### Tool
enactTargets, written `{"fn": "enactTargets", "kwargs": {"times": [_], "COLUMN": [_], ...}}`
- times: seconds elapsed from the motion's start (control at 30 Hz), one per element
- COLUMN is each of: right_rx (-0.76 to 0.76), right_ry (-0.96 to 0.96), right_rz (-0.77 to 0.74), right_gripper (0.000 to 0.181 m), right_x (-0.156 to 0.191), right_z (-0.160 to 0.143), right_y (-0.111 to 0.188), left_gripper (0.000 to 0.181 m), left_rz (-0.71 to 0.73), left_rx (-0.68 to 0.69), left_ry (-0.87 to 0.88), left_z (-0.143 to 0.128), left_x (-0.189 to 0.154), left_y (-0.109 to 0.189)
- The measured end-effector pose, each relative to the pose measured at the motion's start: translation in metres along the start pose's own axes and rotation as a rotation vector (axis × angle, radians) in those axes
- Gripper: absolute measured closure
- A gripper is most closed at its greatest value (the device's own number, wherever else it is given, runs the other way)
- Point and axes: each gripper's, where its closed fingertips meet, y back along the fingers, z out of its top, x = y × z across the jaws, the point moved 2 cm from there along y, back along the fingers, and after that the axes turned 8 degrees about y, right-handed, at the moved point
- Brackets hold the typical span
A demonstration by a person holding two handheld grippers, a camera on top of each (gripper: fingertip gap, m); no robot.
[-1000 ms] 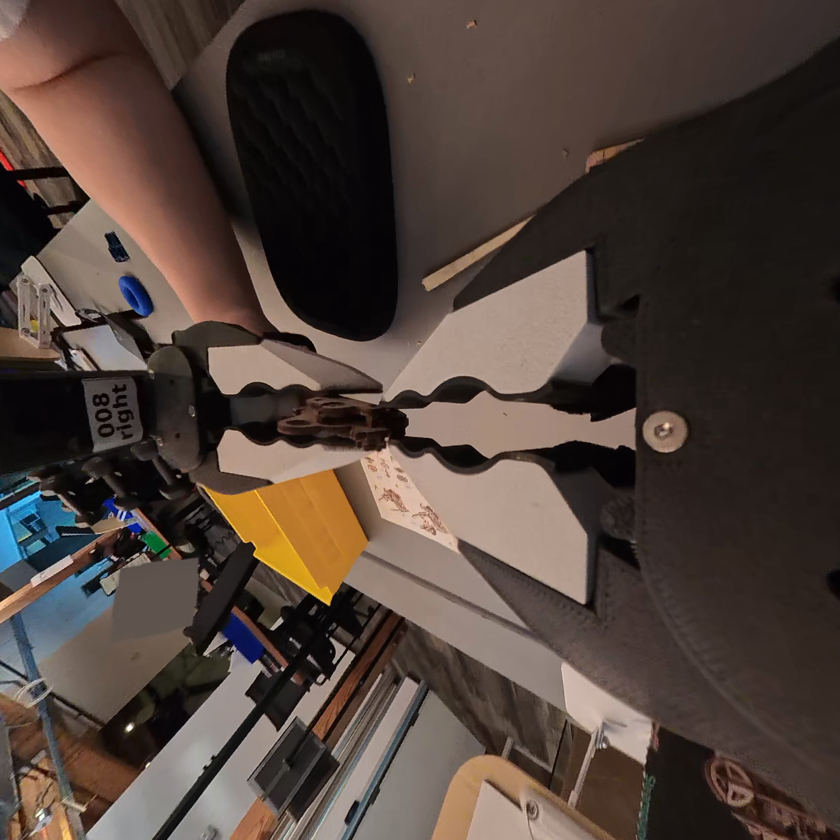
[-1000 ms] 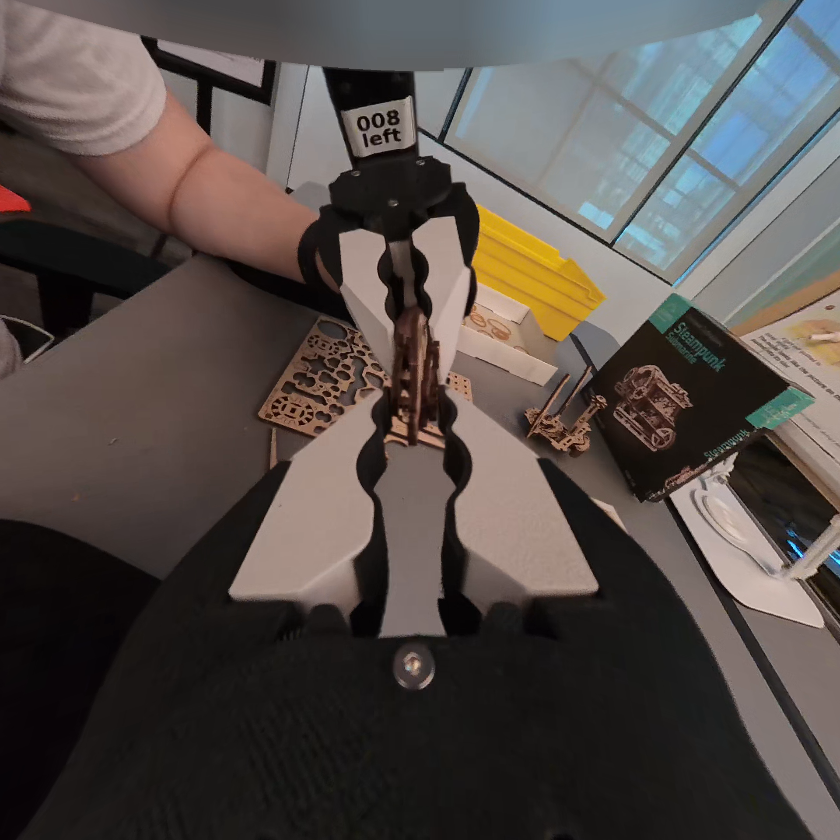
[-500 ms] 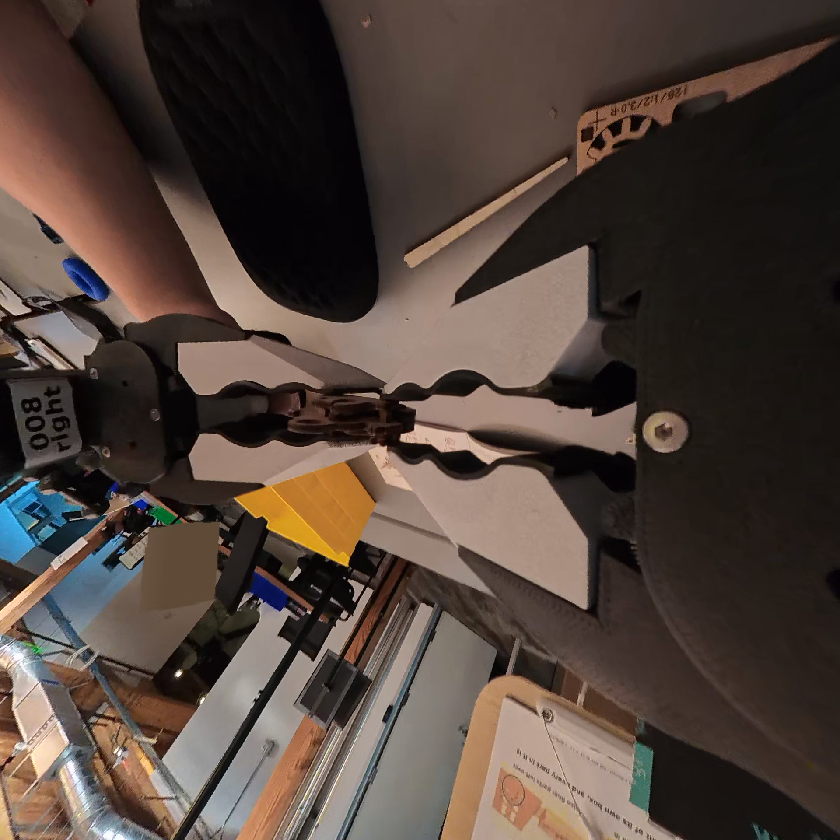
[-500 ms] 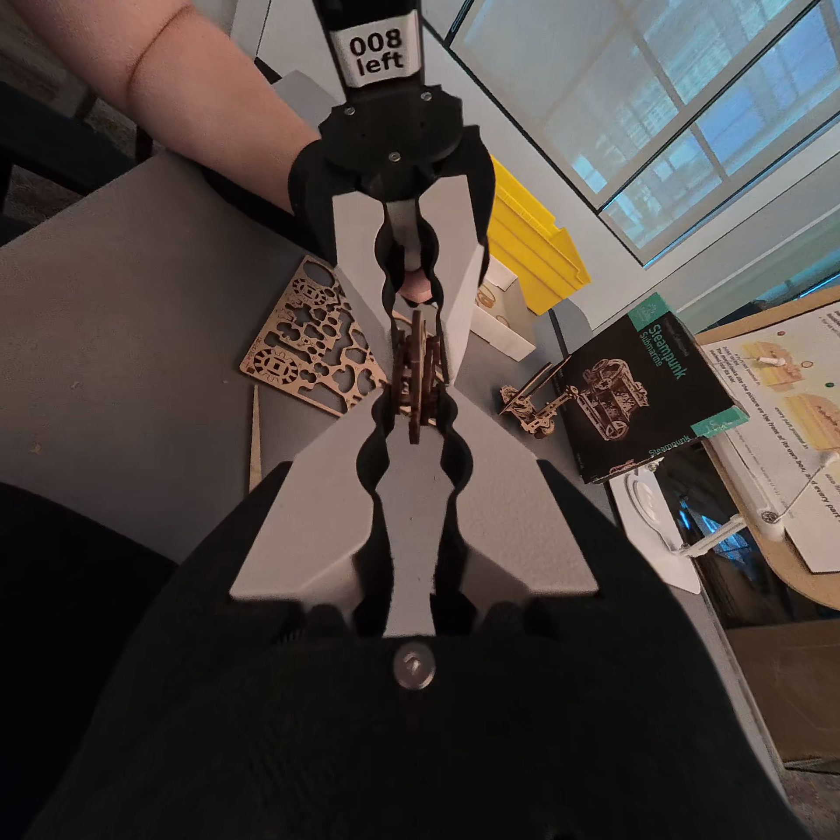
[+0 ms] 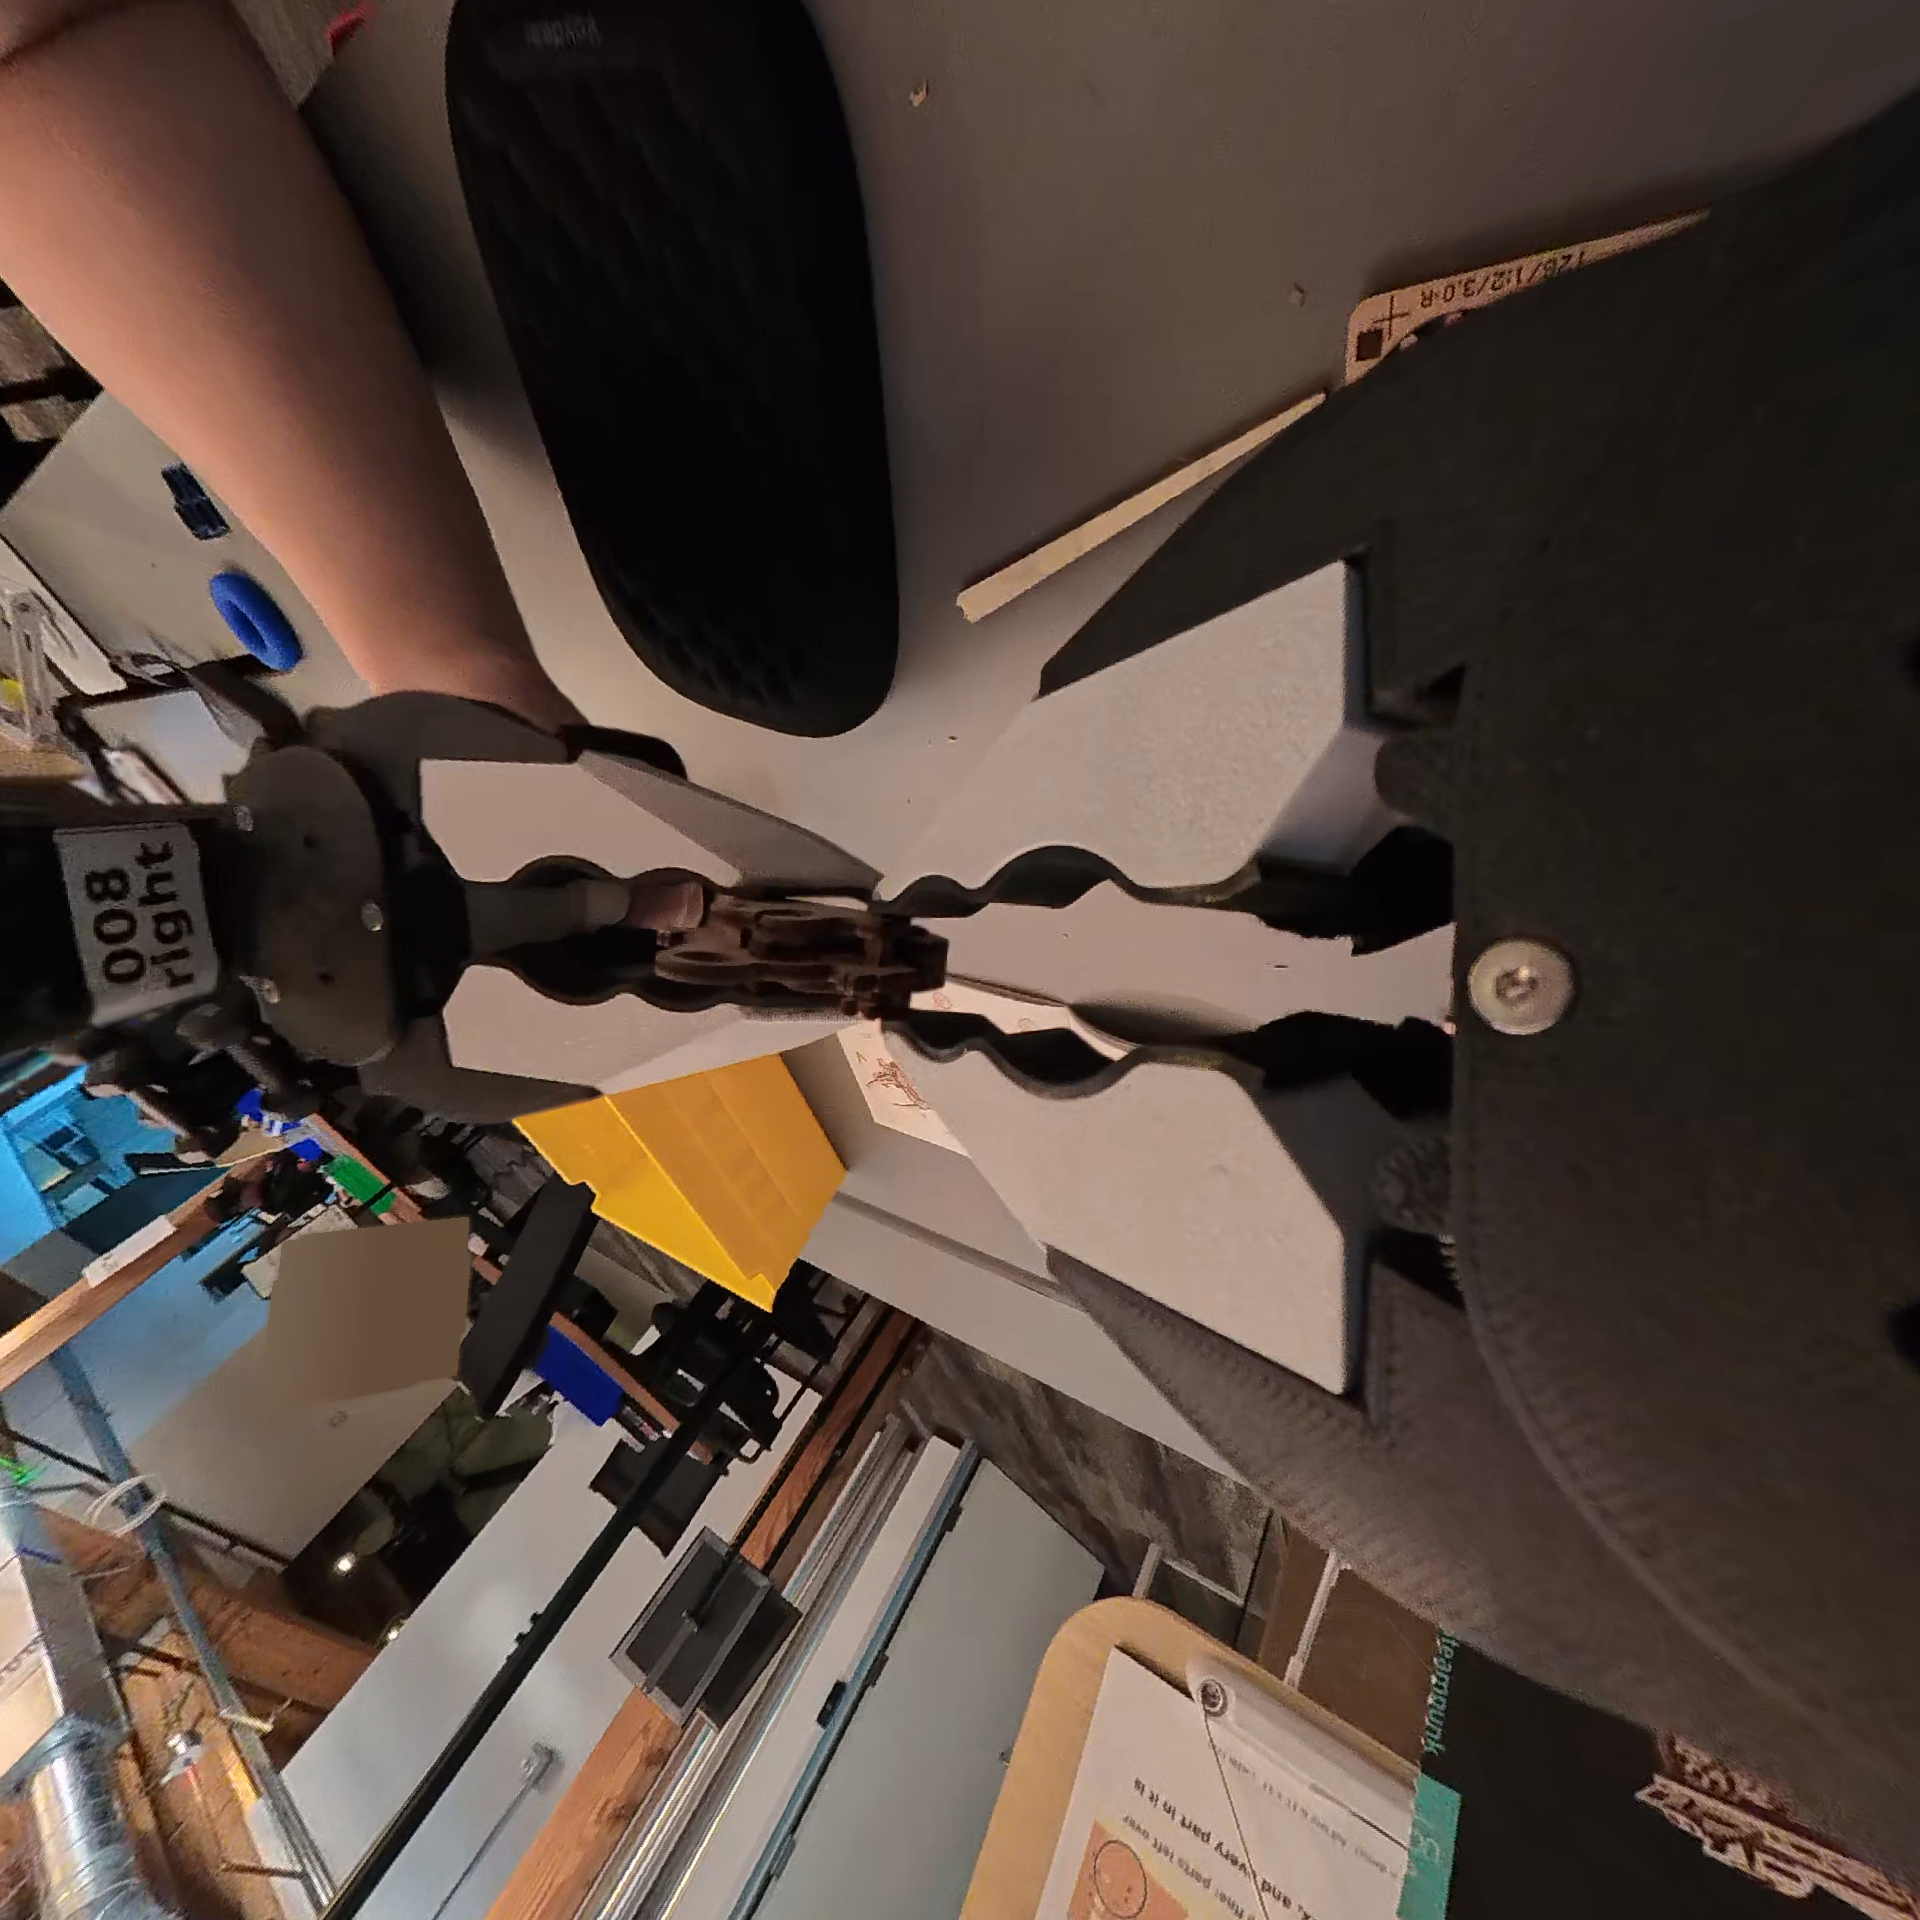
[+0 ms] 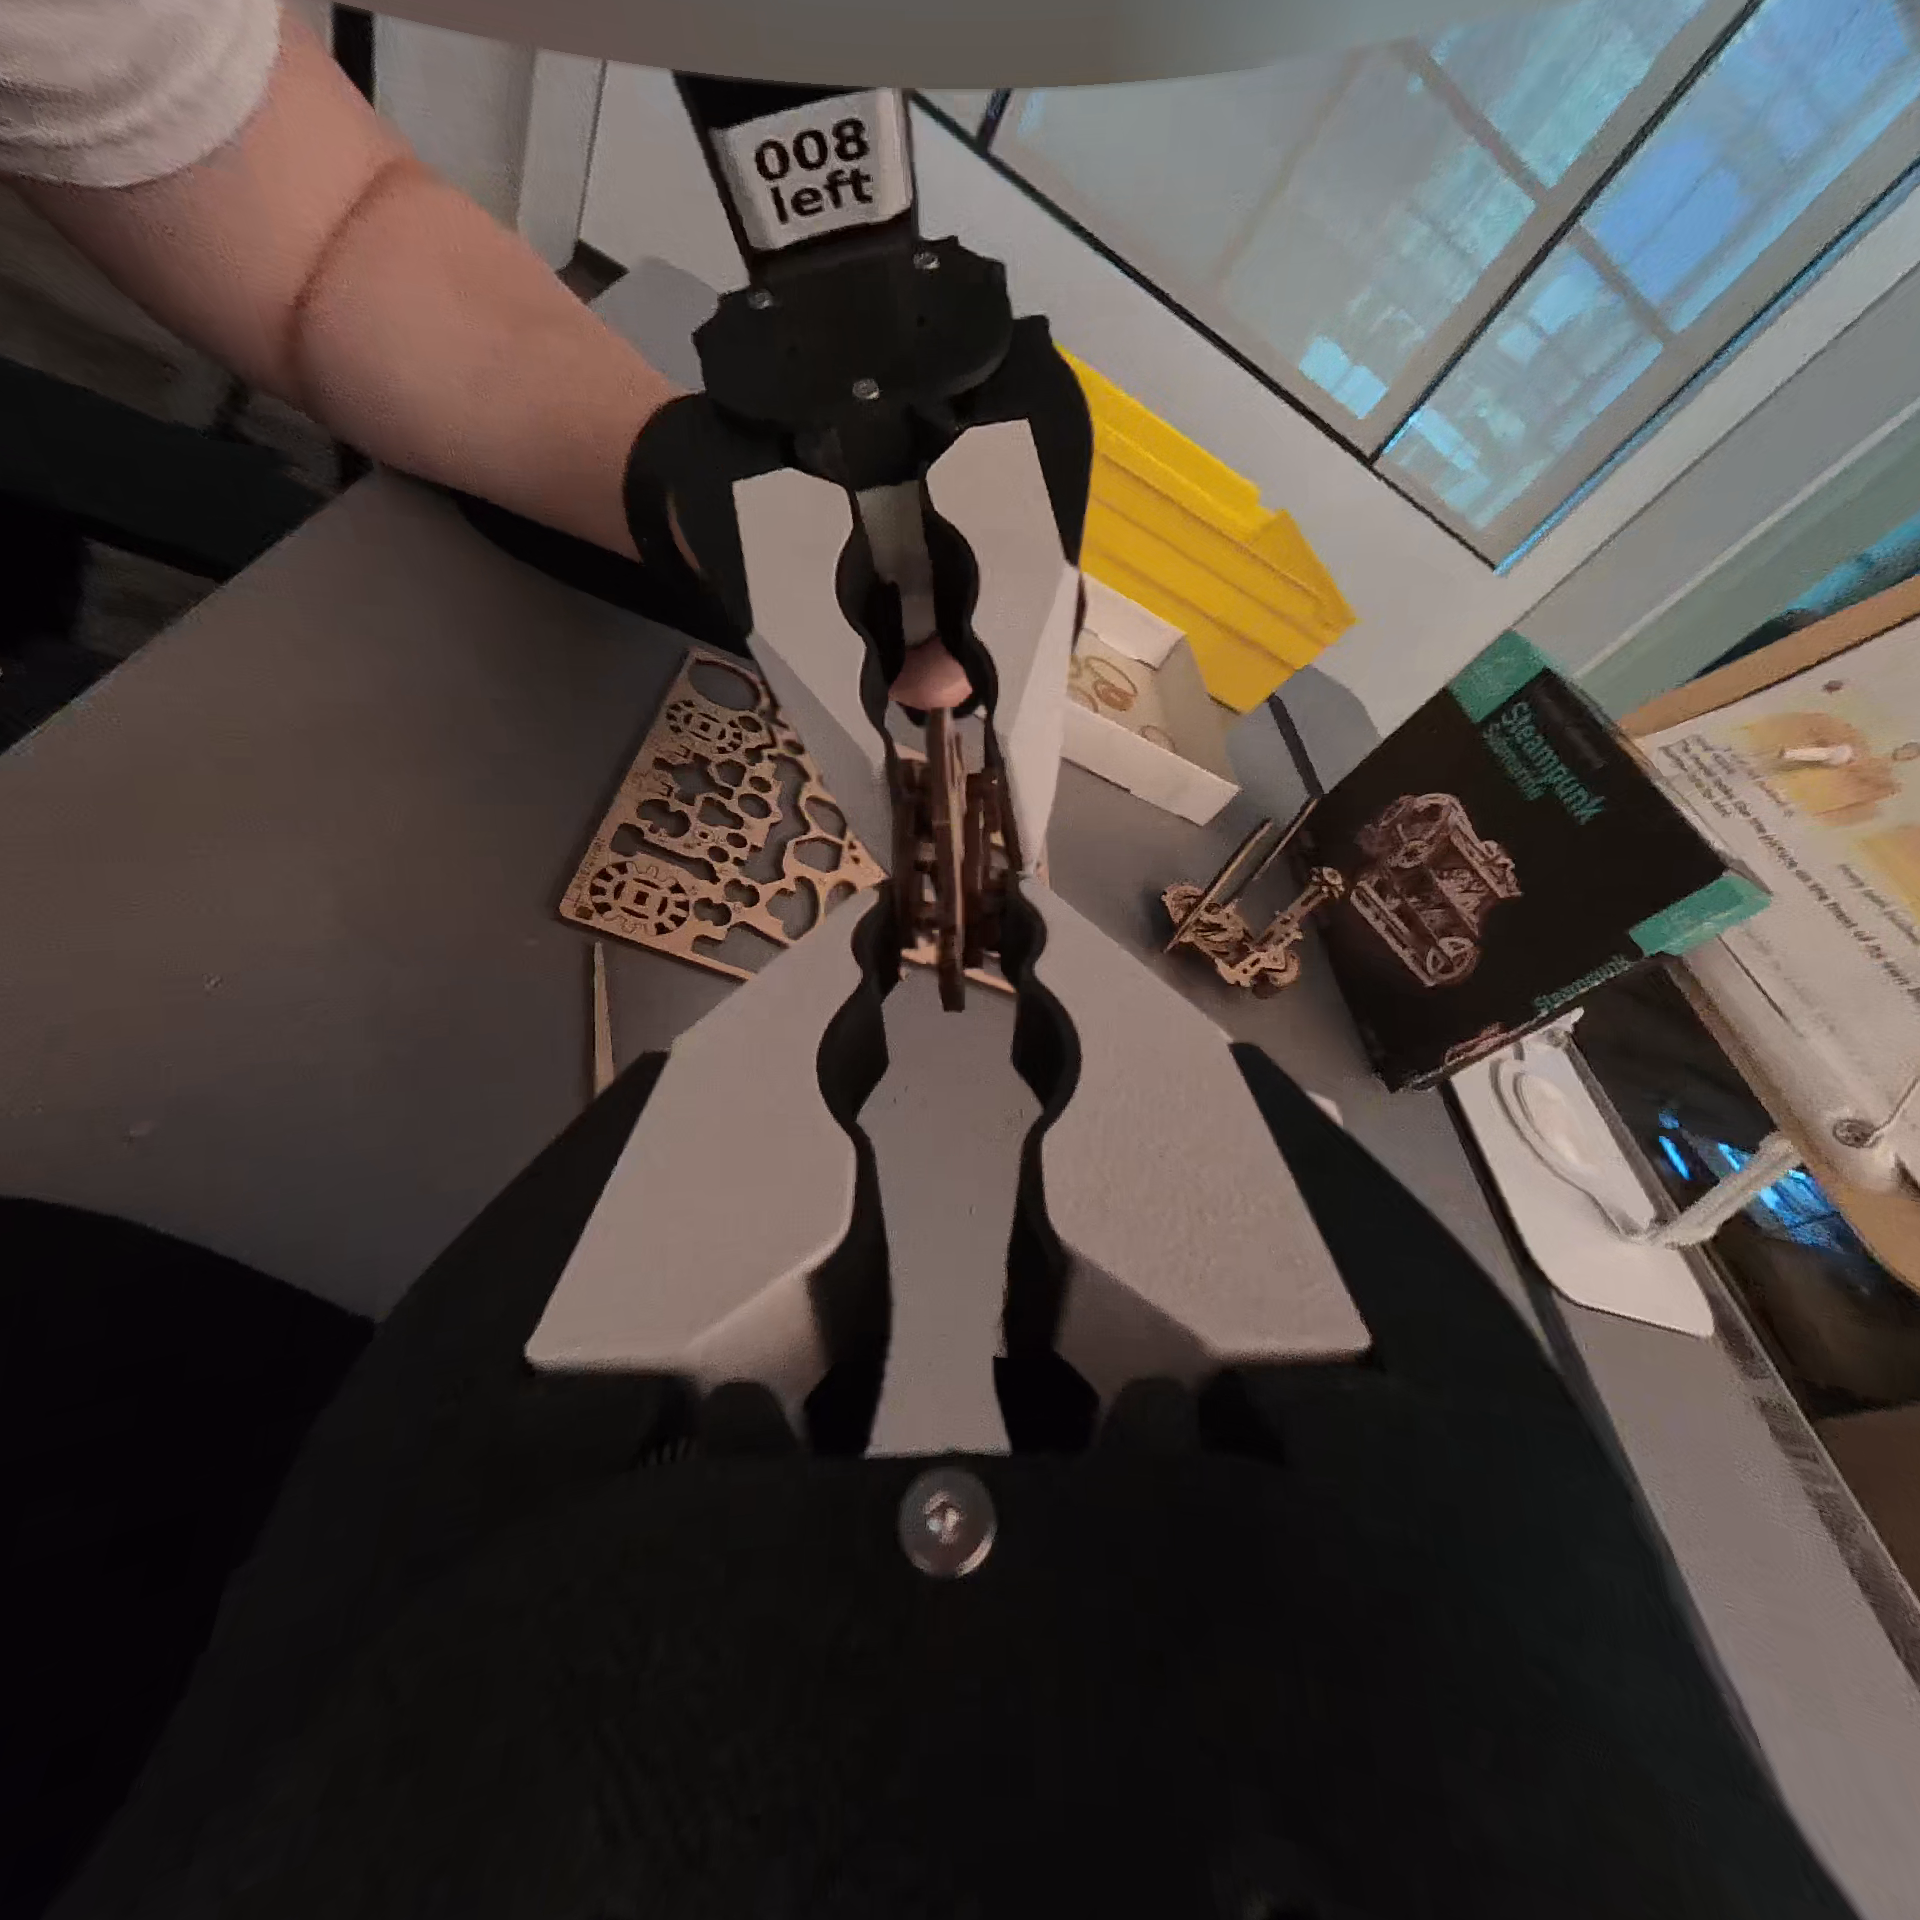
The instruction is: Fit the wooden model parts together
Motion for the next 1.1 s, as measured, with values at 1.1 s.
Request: {"fn": "enactTargets", "kwargs": {"times": [1.1], "right_rx": [0.066], "right_ry": [0.175], "right_rz": [-0.034], "right_gripper": [0.163], "right_x": [0.005], "right_z": [-0.004], "right_y": [0.0], "left_gripper": [0.164], "left_rz": [0.062], "left_rx": [-0.044], "left_ry": [-0.26], "left_z": [-0.002], "left_x": [-0.01], "left_y": [0.002]}}
